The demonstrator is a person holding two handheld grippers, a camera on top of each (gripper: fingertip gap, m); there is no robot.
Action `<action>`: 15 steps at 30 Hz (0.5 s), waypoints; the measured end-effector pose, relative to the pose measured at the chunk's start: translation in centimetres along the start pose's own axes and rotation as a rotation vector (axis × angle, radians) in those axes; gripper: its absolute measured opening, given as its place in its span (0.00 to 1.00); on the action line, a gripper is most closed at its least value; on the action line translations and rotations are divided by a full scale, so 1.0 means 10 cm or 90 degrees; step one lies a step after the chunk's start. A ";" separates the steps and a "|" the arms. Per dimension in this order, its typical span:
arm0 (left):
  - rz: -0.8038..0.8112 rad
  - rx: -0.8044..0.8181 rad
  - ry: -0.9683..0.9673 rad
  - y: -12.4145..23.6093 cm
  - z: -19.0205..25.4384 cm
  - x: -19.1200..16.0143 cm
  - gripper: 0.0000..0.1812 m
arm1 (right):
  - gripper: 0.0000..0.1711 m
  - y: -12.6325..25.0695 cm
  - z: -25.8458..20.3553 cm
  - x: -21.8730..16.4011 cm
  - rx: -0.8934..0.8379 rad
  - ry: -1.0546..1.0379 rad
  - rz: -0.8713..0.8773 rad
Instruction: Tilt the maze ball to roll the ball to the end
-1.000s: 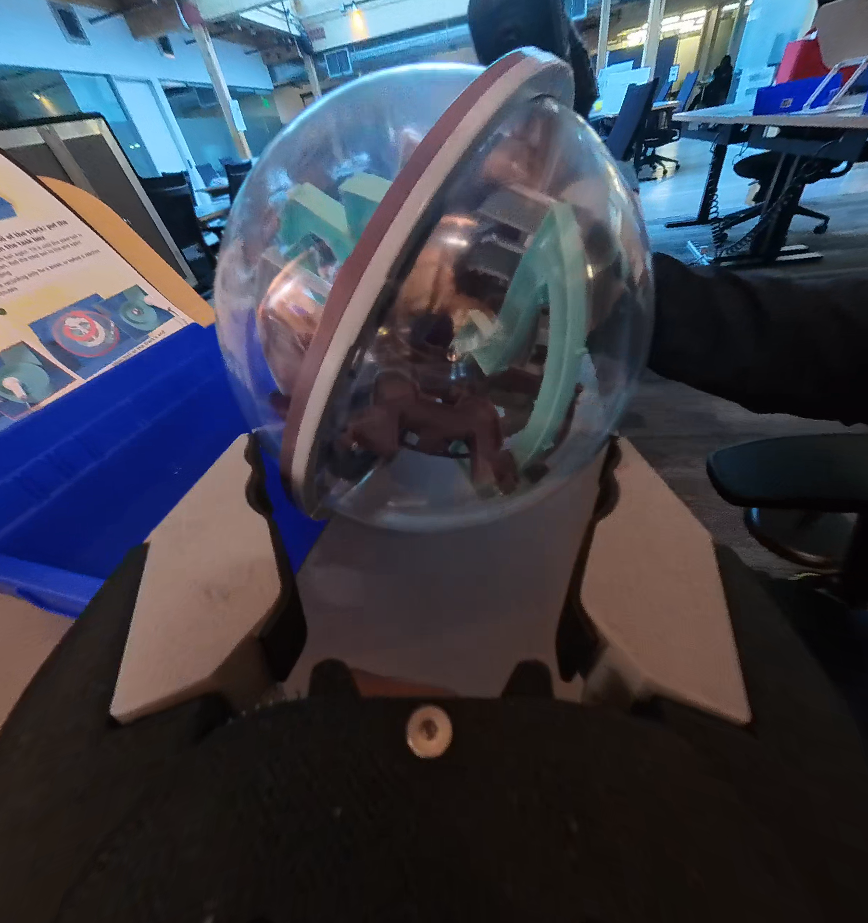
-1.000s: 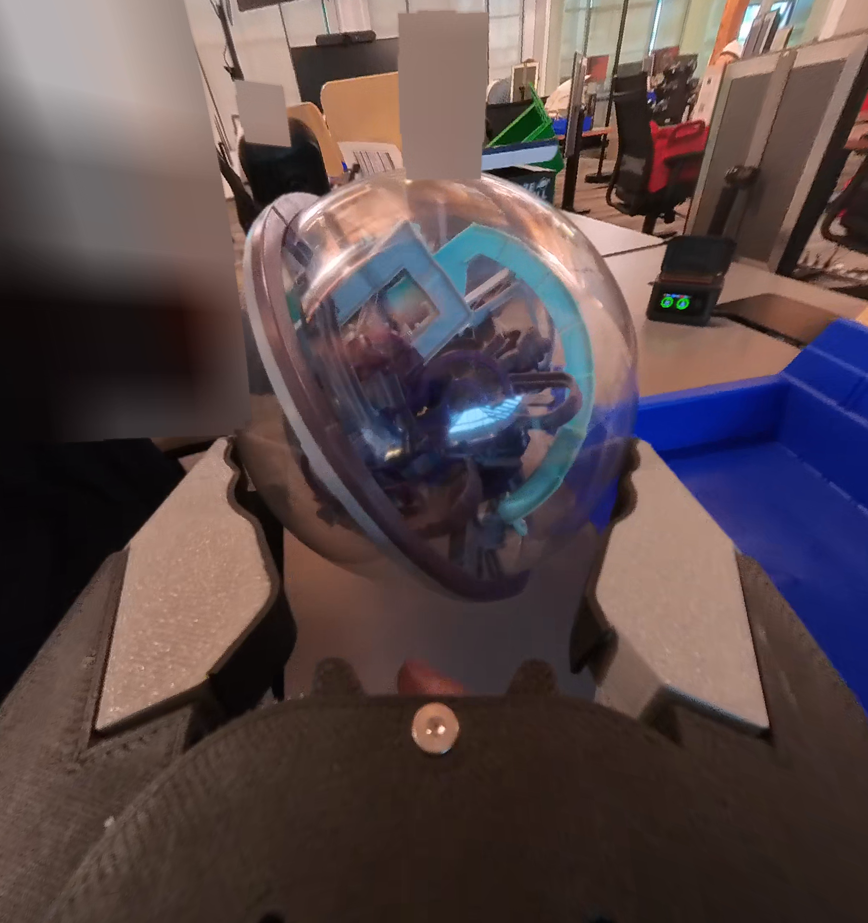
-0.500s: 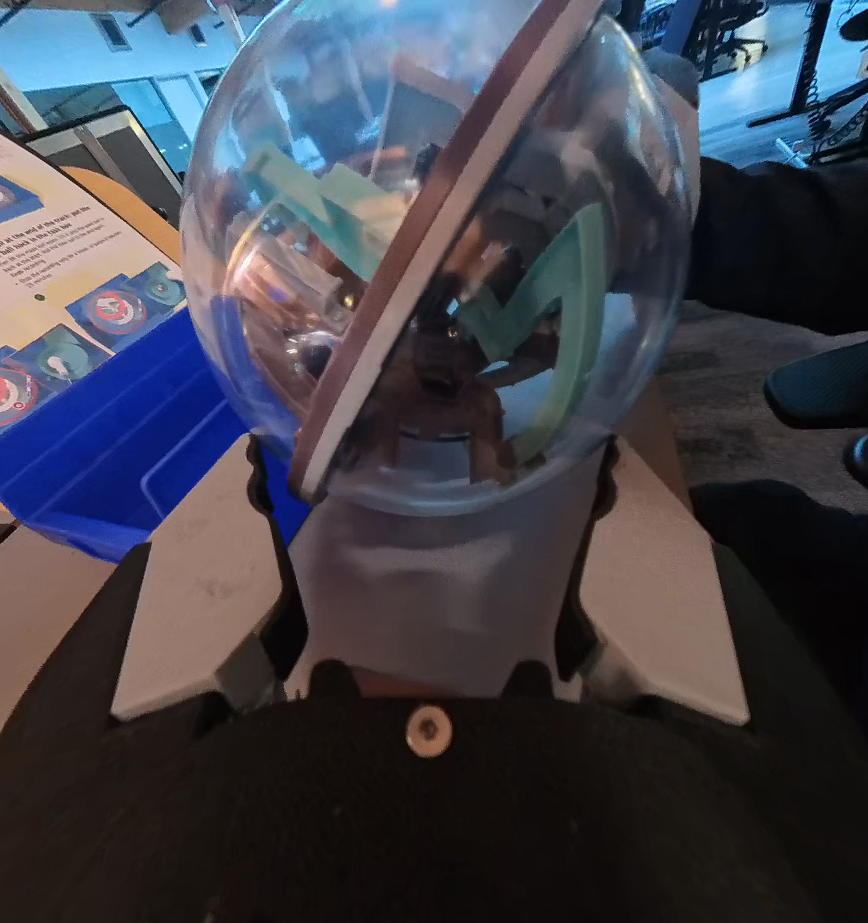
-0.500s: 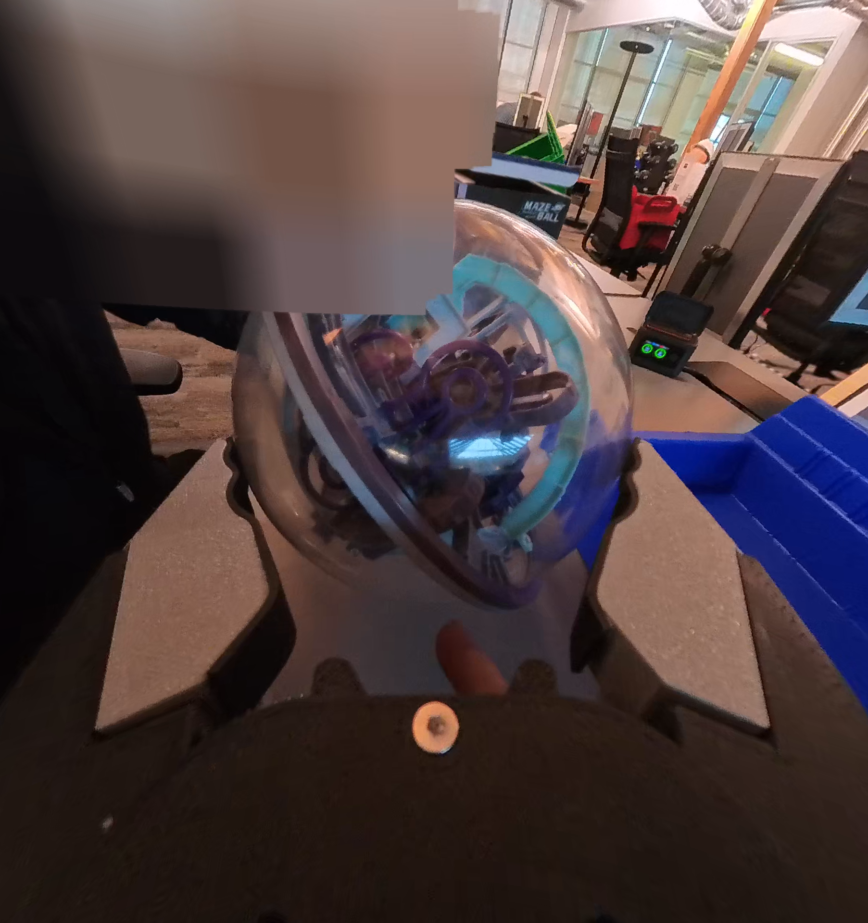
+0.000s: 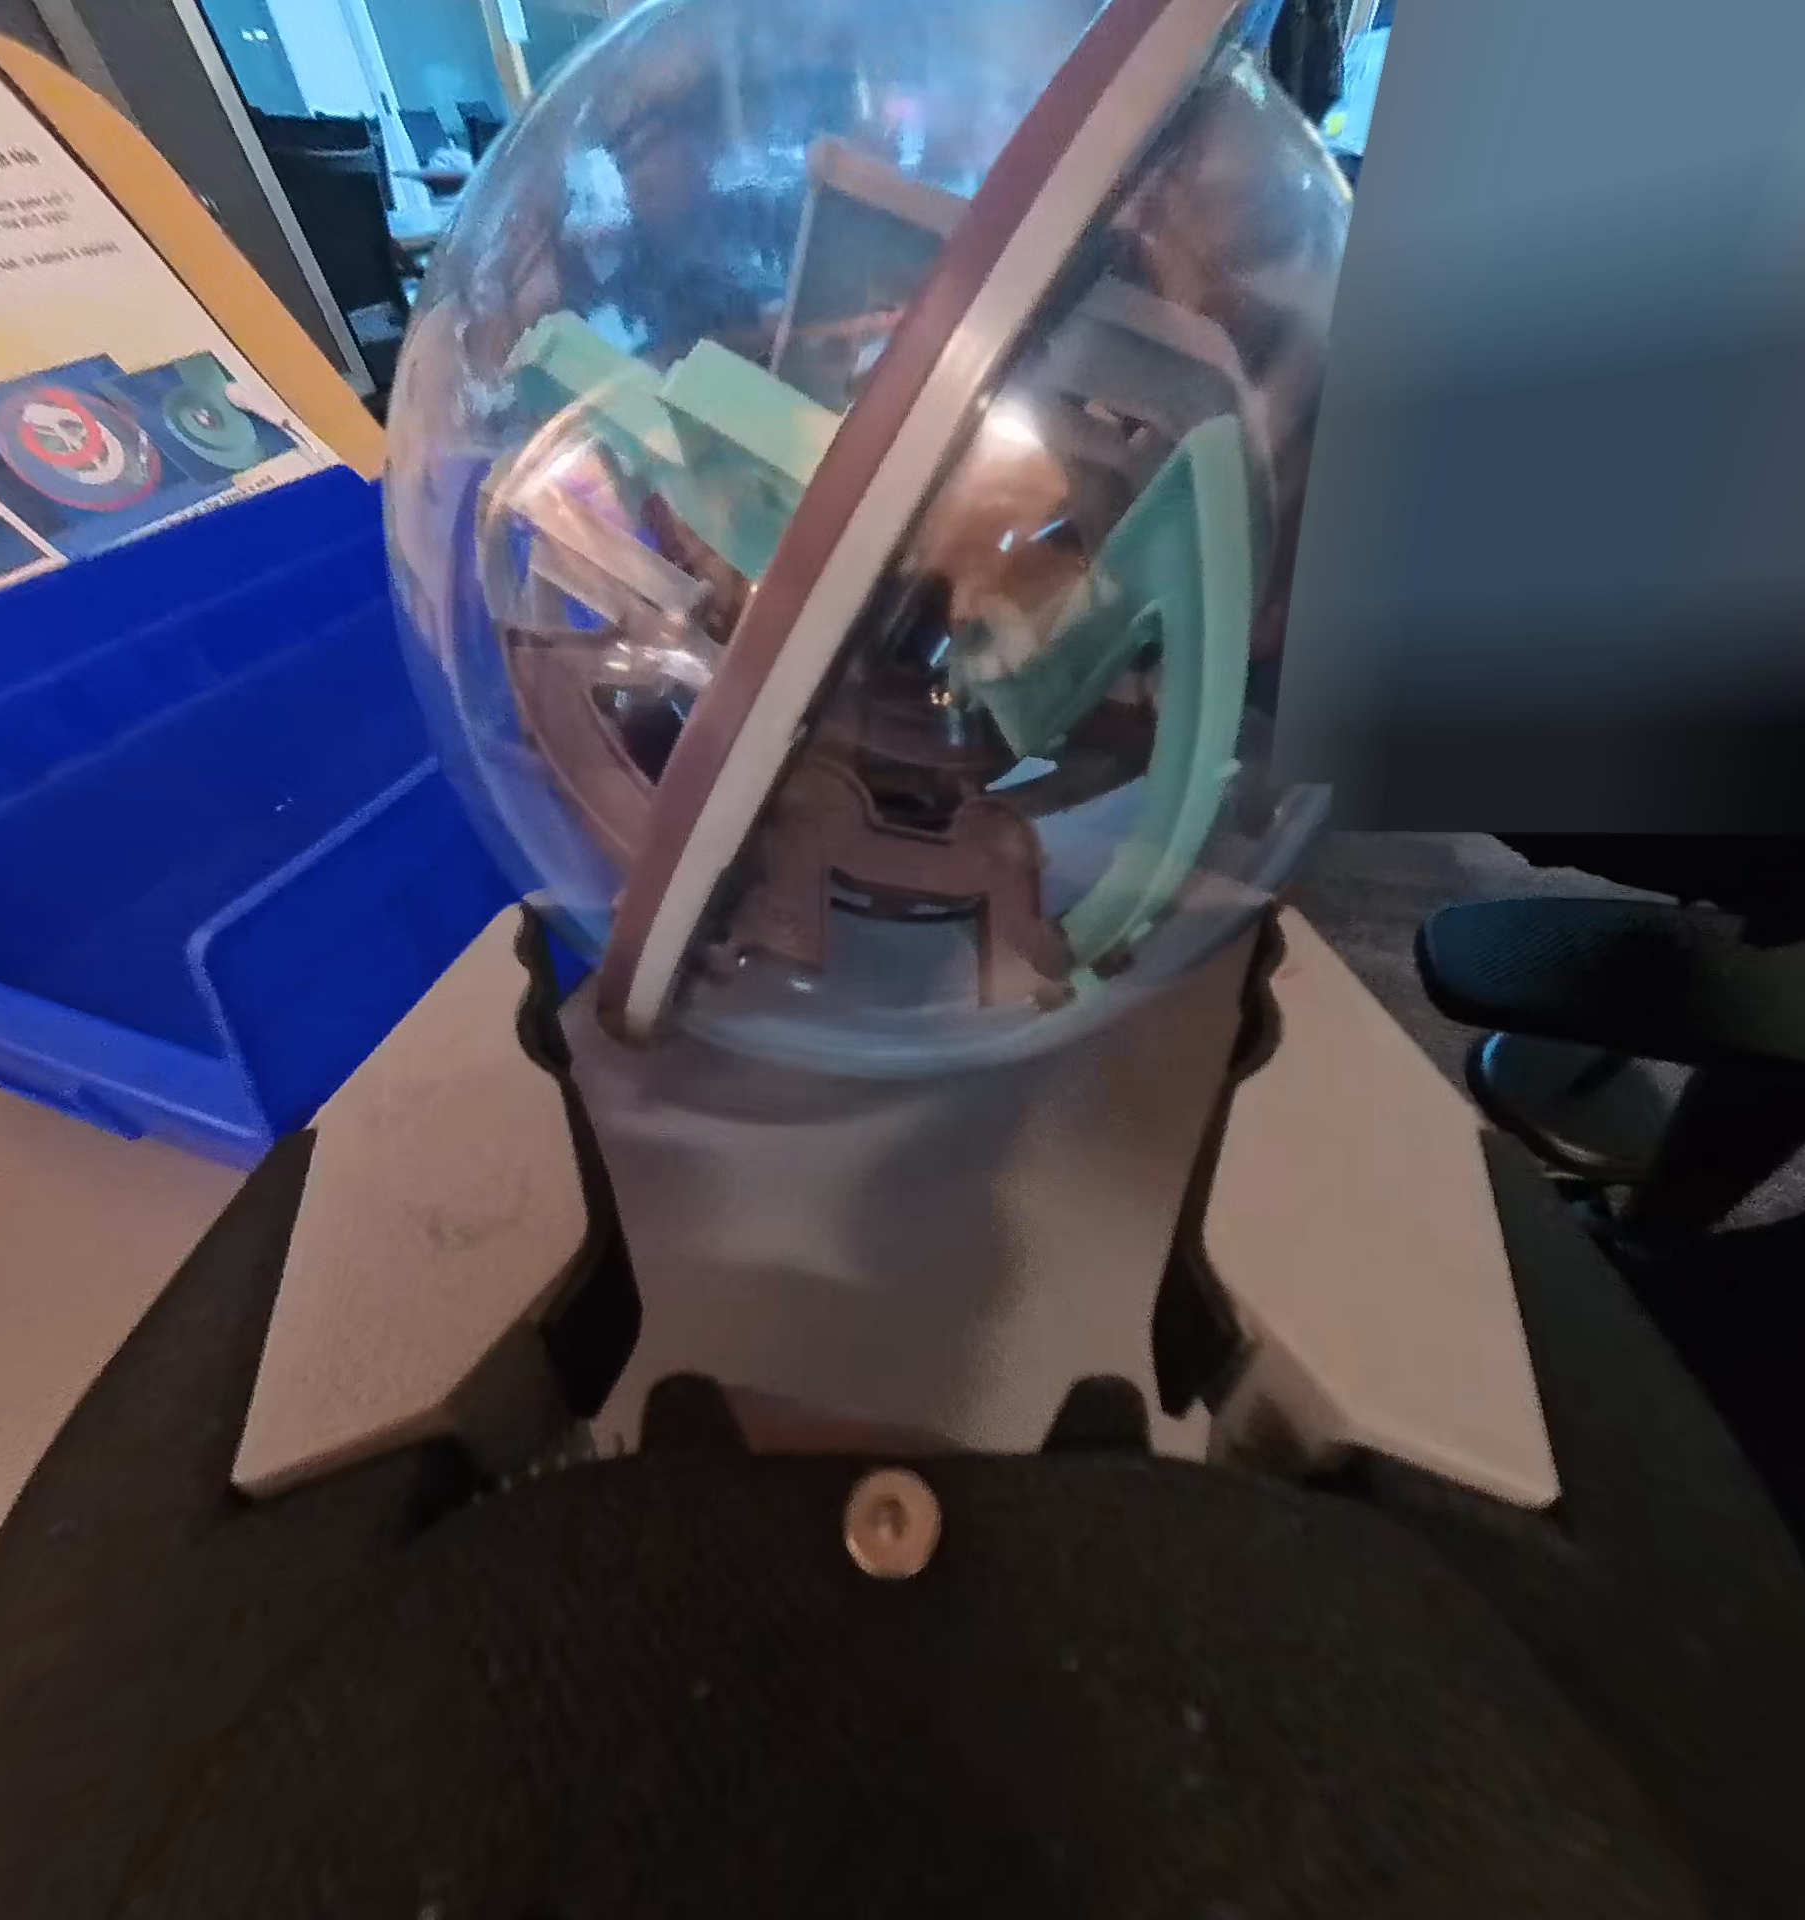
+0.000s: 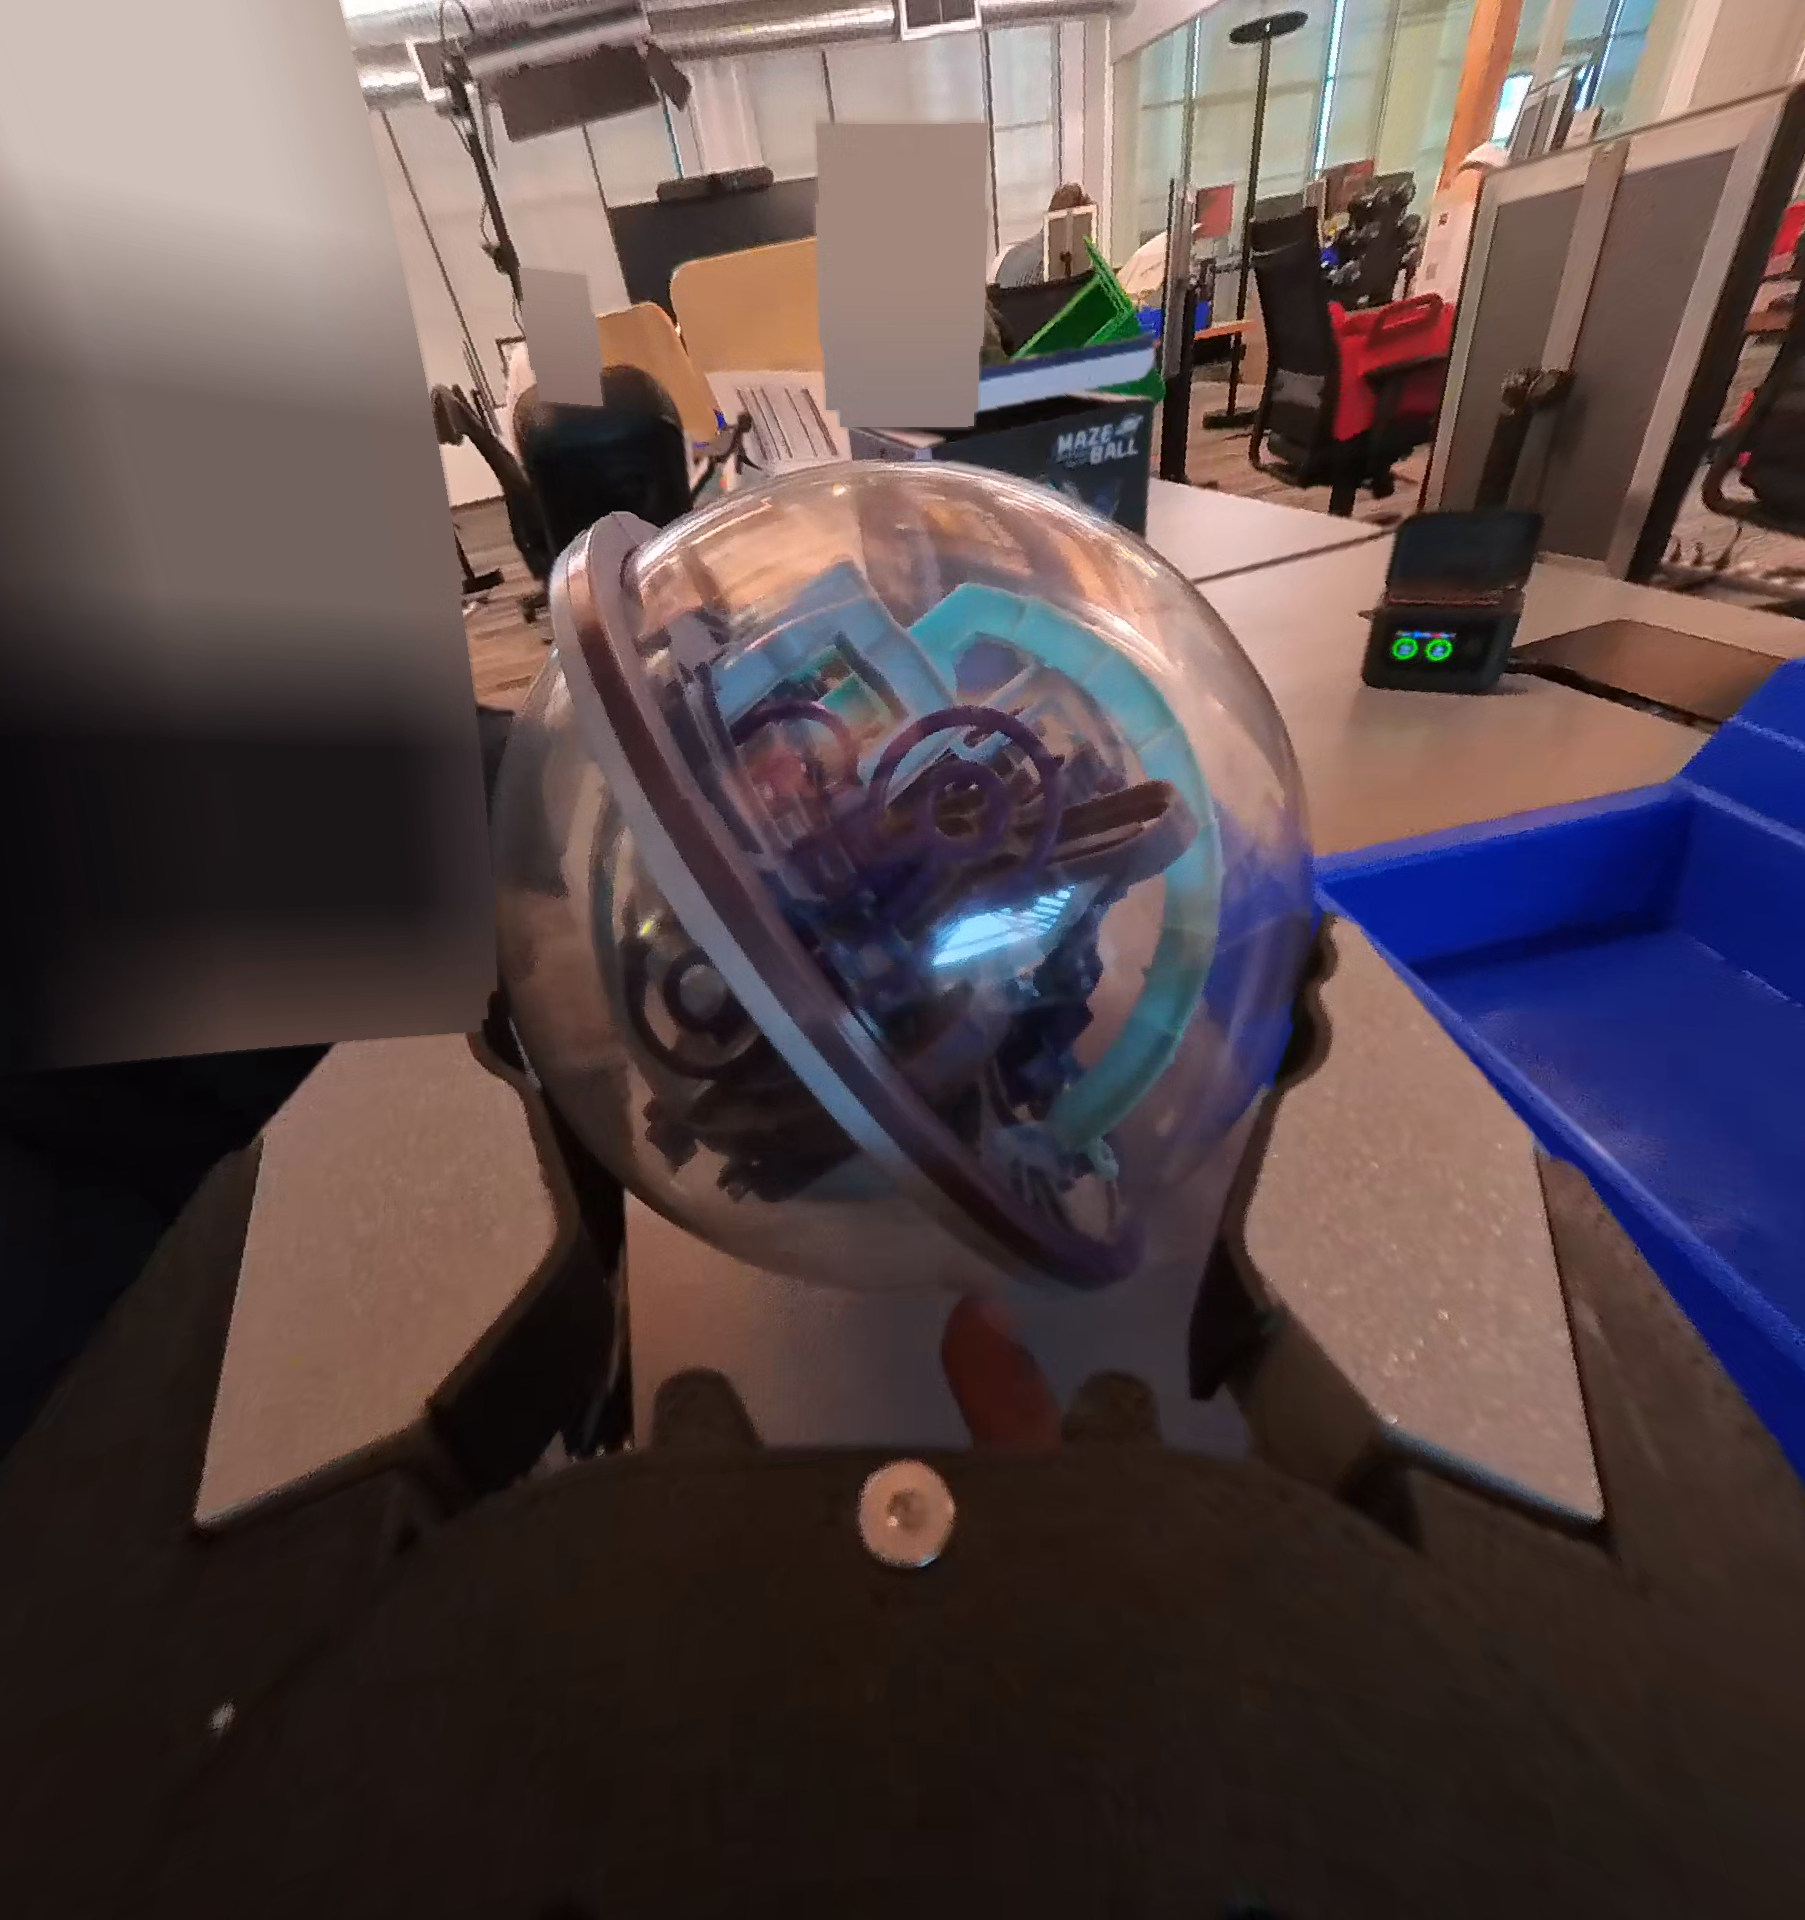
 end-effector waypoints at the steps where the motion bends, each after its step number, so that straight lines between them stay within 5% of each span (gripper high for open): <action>1: 0.001 0.001 -0.002 0.03 0.02 0.04 0.70 | 0.84 0.00 -0.02 0.05 0.002 -0.001 -0.004; 15: -0.006 -0.031 0.008 0.59 0.37 0.64 0.70 | 0.87 -0.16 -0.58 0.74 0.001 0.005 -0.010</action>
Point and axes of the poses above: each gripper's, where its closed fingertips meet, y back along the fingers, x out of its top, z = x × y across the jaws, the point moved 7 cm from there along y, back along the fingers, and after that the axes turned 4 degrees about y, right-handed, at the moved point
